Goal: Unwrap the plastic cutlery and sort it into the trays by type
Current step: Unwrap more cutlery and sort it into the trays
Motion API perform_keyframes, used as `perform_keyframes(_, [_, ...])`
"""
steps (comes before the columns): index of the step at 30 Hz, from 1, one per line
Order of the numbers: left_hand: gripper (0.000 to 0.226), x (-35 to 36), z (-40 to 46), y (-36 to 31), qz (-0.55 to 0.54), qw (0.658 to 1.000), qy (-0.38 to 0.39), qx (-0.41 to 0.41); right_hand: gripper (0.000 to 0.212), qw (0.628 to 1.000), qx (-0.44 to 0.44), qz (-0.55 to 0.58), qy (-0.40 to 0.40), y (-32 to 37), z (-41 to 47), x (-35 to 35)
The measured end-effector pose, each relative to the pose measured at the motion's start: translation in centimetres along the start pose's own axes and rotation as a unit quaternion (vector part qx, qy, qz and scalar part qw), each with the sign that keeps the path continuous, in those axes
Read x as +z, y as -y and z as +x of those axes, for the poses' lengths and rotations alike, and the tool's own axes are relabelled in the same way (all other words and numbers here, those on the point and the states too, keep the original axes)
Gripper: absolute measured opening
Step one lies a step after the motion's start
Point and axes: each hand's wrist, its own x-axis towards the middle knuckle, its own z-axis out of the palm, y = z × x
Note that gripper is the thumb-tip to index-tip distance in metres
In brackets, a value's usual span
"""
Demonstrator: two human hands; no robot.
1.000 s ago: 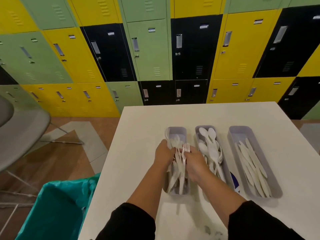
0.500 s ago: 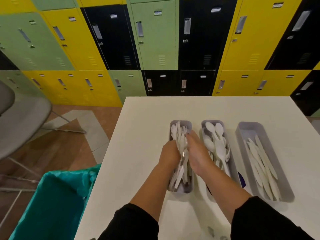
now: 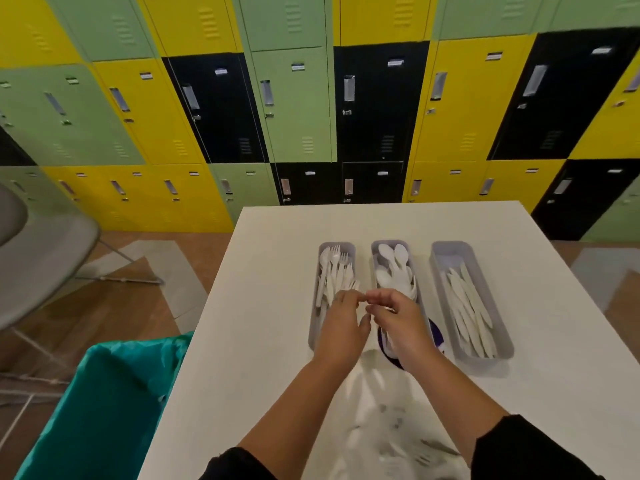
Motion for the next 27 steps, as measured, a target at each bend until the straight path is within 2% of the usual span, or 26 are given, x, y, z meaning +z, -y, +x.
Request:
perform_keyframes(3, [0.012, 0.5, -3.0, -1.3, -0.008, 0.999, 0.001, 0.047, 0.016, 1.0, 0.005, -0.015, -0.01, -0.5, -2.6, -2.2])
perform_keyframes(5, [0.006, 0.8, -4.9, -2.1, -0.003, 0.997, 0.045, 0.068, 0.014, 1.0, 0.009, -0.012, -0.009, -1.0, -4.5, -3.7])
perform_keyframes(8, [0.014, 1.6, -7.4, -2.9, 0.02, 0.986, 0.132, 0.102, 0.017, 1.0, 0.012, -0.026, -0.009, -1.9, -7.4, -5.1])
perform_keyframes(12, [0.014, 3.0, -10.2, -2.5, 0.122, 0.96, 0.222, 0.119, 0.013, 0.993, 0.008, -0.122, -0.005, -4.0, -10.5, -6.2])
perform_keyframes(15, [0.028, 4.7, -12.3, -1.4, 0.166, 0.942, 0.262, 0.126, 0.012, 0.981, 0.001, -0.194, 0.026, -5.5, -12.5, -7.3])
perform_keyframes(18, [0.064, 6.3, -13.9, -0.2, 0.192, 0.935, 0.279, 0.107, 0.014, 0.966, -0.026, -0.253, 0.045, -6.9, -13.7, -8.2])
perform_keyframes(20, [0.09, 6.8, -14.6, 0.3, 0.201, 0.938, 0.27, 0.082, 0.026, 0.946, -0.045, -0.314, 0.071, -7.8, -14.1, -8.8])
perform_keyframes(22, [0.105, 7.0, -14.9, 0.4, 0.207, 0.94, 0.261, 0.072, 0.054, 0.917, -0.057, -0.378, 0.112, -8.5, -14.3, -9.2])
perform_keyframes(24, [0.111, 6.9, -15.0, 0.5, 0.212, 0.939, 0.263, 0.065, 0.073, 0.886, -0.056, -0.434, 0.156, -8.9, -14.3, -9.3])
perform_keyframes(27, [0.117, 6.7, -14.9, 1.0, 0.223, 0.934, 0.274, 0.053, 0.087, 0.812, -0.066, -0.549, 0.186, -9.4, -14.2, -9.2])
